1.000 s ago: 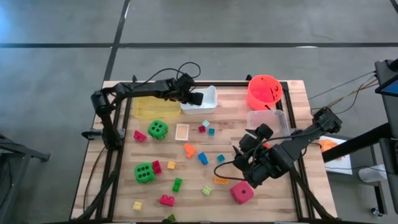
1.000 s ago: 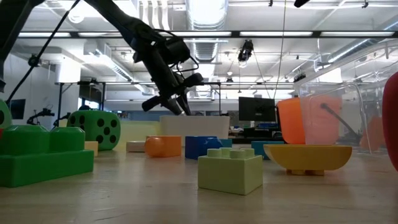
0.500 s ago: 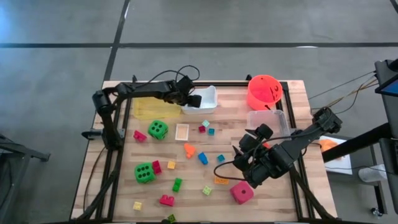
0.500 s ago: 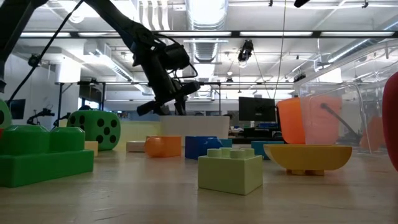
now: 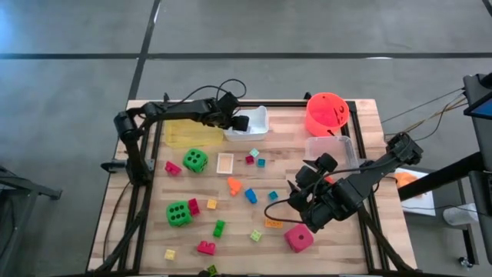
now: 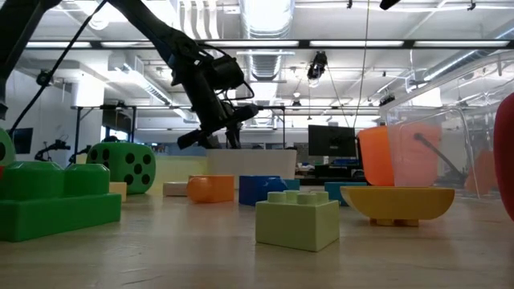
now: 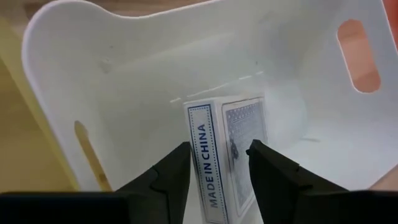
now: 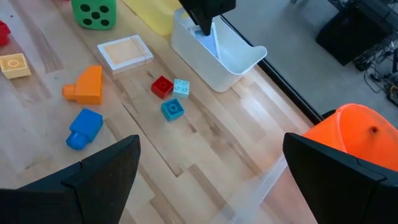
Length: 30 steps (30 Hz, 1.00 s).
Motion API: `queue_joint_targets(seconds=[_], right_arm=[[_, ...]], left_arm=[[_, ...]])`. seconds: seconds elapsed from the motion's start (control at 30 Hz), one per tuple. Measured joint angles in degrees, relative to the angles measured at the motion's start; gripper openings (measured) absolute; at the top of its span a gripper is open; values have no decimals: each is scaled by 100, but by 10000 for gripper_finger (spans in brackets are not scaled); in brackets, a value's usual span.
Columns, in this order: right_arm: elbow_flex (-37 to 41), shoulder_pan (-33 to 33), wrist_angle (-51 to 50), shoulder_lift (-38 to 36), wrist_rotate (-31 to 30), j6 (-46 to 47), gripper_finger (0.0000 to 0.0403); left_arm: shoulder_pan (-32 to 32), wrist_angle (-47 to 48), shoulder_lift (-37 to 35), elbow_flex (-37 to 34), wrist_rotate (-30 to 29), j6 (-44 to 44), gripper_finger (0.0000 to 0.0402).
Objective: Pick & Place Toys
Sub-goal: Put the blue deck of cards into the white bin, then put the green dice into the yellow bin
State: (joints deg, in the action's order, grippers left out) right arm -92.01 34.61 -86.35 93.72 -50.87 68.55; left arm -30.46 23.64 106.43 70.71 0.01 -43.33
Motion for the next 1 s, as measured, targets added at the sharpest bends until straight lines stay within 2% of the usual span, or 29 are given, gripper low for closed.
queue_joint_targets(seconds=[0.67,0.83,1.0], right_arm=[[0,0,31,-1,24,31,389],[0,0,37,1,106,46,389],[0,-2,37,1,129,35,389]], left_arm=[[-13,88,-35,9,14,192,157],[-17,506,-168,73,200,686,157],[-3,1163,-625,60,167,1317,157]])
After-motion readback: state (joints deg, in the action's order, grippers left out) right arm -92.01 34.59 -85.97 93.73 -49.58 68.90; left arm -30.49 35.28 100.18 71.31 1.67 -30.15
